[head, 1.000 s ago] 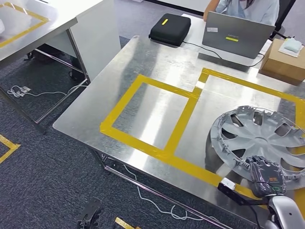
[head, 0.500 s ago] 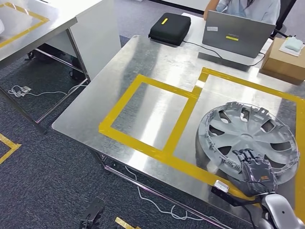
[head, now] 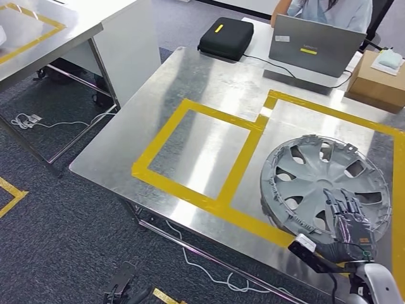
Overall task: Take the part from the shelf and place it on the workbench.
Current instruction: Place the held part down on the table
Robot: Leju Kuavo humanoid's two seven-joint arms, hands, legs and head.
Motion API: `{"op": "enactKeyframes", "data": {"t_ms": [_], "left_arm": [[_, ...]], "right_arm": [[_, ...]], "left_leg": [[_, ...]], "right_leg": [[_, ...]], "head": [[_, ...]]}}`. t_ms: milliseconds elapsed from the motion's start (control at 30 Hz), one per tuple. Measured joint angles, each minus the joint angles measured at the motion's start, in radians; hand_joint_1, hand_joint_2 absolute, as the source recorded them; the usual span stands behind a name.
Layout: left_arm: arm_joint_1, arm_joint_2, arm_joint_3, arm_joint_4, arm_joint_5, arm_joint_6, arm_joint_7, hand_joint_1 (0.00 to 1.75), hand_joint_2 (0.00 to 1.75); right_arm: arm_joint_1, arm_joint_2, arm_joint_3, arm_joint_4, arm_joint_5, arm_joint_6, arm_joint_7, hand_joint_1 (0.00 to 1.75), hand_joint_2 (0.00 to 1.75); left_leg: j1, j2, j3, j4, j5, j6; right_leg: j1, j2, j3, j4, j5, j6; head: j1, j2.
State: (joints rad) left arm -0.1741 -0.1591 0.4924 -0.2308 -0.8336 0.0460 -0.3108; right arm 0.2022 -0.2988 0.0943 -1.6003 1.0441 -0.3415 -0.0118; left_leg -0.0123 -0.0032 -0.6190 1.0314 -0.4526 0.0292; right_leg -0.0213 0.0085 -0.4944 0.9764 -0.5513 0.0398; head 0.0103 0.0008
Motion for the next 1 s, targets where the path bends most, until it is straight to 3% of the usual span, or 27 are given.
{"op": "enactKeyframes", "data": {"t_ms": [67,133,200,233,267,300,333,400,433,600,633,700,767,800,833,900,933,1000], "left_arm": [[0.005,0.003,0.002,0.000,0.010,0.006,-0.010,0.00,0.00],[0.009,0.005,0.006,0.000,0.019,0.009,-0.021,0.00,0.00],[0.012,0.007,0.011,0.000,0.028,0.010,-0.029,0.00,0.00],[0.015,0.008,0.013,0.000,0.032,0.011,-0.033,0.00,0.00],[0.019,0.009,0.017,0.000,0.036,0.012,-0.037,0.00,0.00],[0.024,0.010,0.021,0.000,0.041,0.014,-0.041,0.00,0.00],[0.029,0.010,0.025,0.000,0.047,0.017,-0.045,0.00,0.00],[0.035,0.013,0.036,0.000,0.059,0.023,-0.054,0.00,0.00],[0.038,0.016,0.041,0.000,0.064,0.026,-0.058,0.00,0.00],[0.052,0.023,0.064,0.000,0.077,0.029,-0.068,0.00,0.00],[0.053,0.024,0.066,0.000,0.079,0.030,-0.070,0.00,0.00],[0.055,0.024,0.074,0.000,0.086,0.032,-0.074,0.00,0.00],[0.061,0.024,0.083,0.000,0.094,0.034,-0.081,0.00,0.00],[0.066,0.023,0.088,0.000,0.098,0.035,-0.085,0.00,0.00],[0.070,0.024,0.093,0.000,0.103,0.037,-0.090,0.00,0.00],[0.076,0.026,0.107,0.000,0.110,0.041,-0.099,0.00,0.00],[0.079,0.027,0.114,0.000,0.113,0.041,-0.102,0.00,0.00],[0.083,0.027,0.126,0.000,0.119,0.042,-0.108,0.00,0.00]], "right_arm": [[0.027,0.020,-0.013,-0.048,-0.050,-0.010,-0.013,0.00,0.00],[0.055,0.038,-0.024,-0.100,-0.083,-0.028,-0.026,0.00,0.00],[0.088,0.055,-0.031,-0.146,-0.102,-0.046,-0.036,0.00,0.00],[0.108,0.063,-0.033,-0.169,-0.108,-0.054,-0.041,0.00,0.00],[0.131,0.072,-0.034,-0.192,-0.111,-0.063,-0.045,0.00,0.00],[0.153,0.080,-0.034,-0.216,-0.113,-0.076,-0.051,0.00,0.00],[0.175,0.088,-0.034,-0.242,-0.114,-0.091,-0.058,0.00,0.00],[0.217,0.106,-0.035,-0.296,-0.107,-0.135,-0.071,0.00,0.00],[0.241,0.117,-0.038,-0.322,-0.100,-0.157,-0.076,0.00,0.00],[0.339,0.160,-0.065,-0.427,-0.072,-0.220,-0.089,0.00,0.00],[0.351,0.167,-0.071,-0.440,-0.069,-0.223,-0.091,0.00,0.00],[0.375,0.186,-0.087,-0.462,-0.066,-0.233,-0.098,0.00,0.00],[0.404,0.217,-0.116,-0.478,-0.079,-0.238,-0.134,0.00,0.00],[0.418,0.243,-0.140,-0.487,-0.094,-0.228,-0.175,0.00,0.00],[0.430,0.281,-0.174,-0.495,-0.114,-0.209,-0.234,0.00,0.00],[0.440,0.373,-0.266,-0.509,-0.154,-0.163,-0.351,0.00,0.00],[0.442,0.418,-0.317,-0.511,-0.177,-0.149,-0.386,0.00,0.00],[0.448,0.485,-0.406,-0.507,-0.220,-0.154,-0.401,0.00,0.00]], "left_leg": [[0.002,0.001,0.020,-0.027,0.006,0.014],[0.007,0.004,0.046,-0.061,0.017,0.024],[0.008,0.008,0.054,-0.069,0.017,0.026],[0.008,0.009,0.055,-0.068,0.015,0.025],[0.009,0.009,0.056,-0.067,0.011,0.022],[0.011,0.010,0.058,-0.065,0.008,0.017],[0.015,0.011,0.061,-0.060,0.002,0.010],[0.018,0.015,0.063,-0.039,-0.017,-0.010],[0.018,0.016,0.063,-0.029,-0.026,-0.018],[0.022,0.020,0.062,0.006,-0.059,-0.038],[0.023,0.019,0.048,0.042,-0.083,-0.042],[0.023,0.016,-0.009,0.168,-0.147,-0.047],[0.023,0.015,-0.061,0.271,-0.176,-0.046],[0.023,0.014,-0.064,0.271,-0.161,-0.043],[0.022,0.011,-0.049,0.232,-0.128,-0.037],[0.019,-0.009,0.009,0.103,-0.056,-0.020],[0.017,-0.021,0.033,0.049,-0.037,-0.013],[0.012,-0.034,0.052,0.004,-0.039,-0.007]], "right_leg": [[-0.001,0.000,0.005,-0.009,-0.001,0.008],[0.002,-0.001,-0.017,0.043,-0.031,0.007],[0.000,-0.001,-0.092,0.174,-0.089,0.007],[-0.002,-0.001,-0.132,0.235,-0.106,0.009],[-0.005,-0.002,-0.160,0.268,-0.104,0.012],[-0.008,-0.004,-0.166,0.260,-0.081,0.016],[-0.012,-0.009,-0.151,0.211,-0.040,0.021],[-0.019,-0.027,-0.099,0.085,0.028,0.030],[-0.020,-0.032,-0.080,0.049,0.042,0.027],[-0.016,-0.012,-0.067,0.048,0.036,-0.011],[-0.017,-0.009,-0.065,0.048,0.036,-0.016],[-0.015,-0.002,-0.063,0.048,0.033,-0.024],[-0.011,0.007,-0.061,0.048,0.030,-0.028],[-0.009,0.014,-0.059,0.048,0.029,-0.029],[-0.007,0.021,-0.056,0.048,0.028,-0.029],[-0.005,0.034,-0.051,0.047,0.025,-0.028],[-0.005,0.039,-0.051,0.047,0.024,-0.026],[-0.008,0.048,-0.055,0.045,0.025,-0.016]], "head": [[0.000,0.000],[0.003,0.000],[0.004,0.000],[0.005,0.000],[0.005,0.000],[0.004,0.000],[0.005,0.000],[0.006,0.000],[0.006,0.000],[0.003,0.000],[0.002,0.000],[0.000,0.000],[0.000,0.000],[0.000,0.000],[0.000,0.000],[0.000,0.000],[0.000,0.000],[-0.003,0.000]]}}
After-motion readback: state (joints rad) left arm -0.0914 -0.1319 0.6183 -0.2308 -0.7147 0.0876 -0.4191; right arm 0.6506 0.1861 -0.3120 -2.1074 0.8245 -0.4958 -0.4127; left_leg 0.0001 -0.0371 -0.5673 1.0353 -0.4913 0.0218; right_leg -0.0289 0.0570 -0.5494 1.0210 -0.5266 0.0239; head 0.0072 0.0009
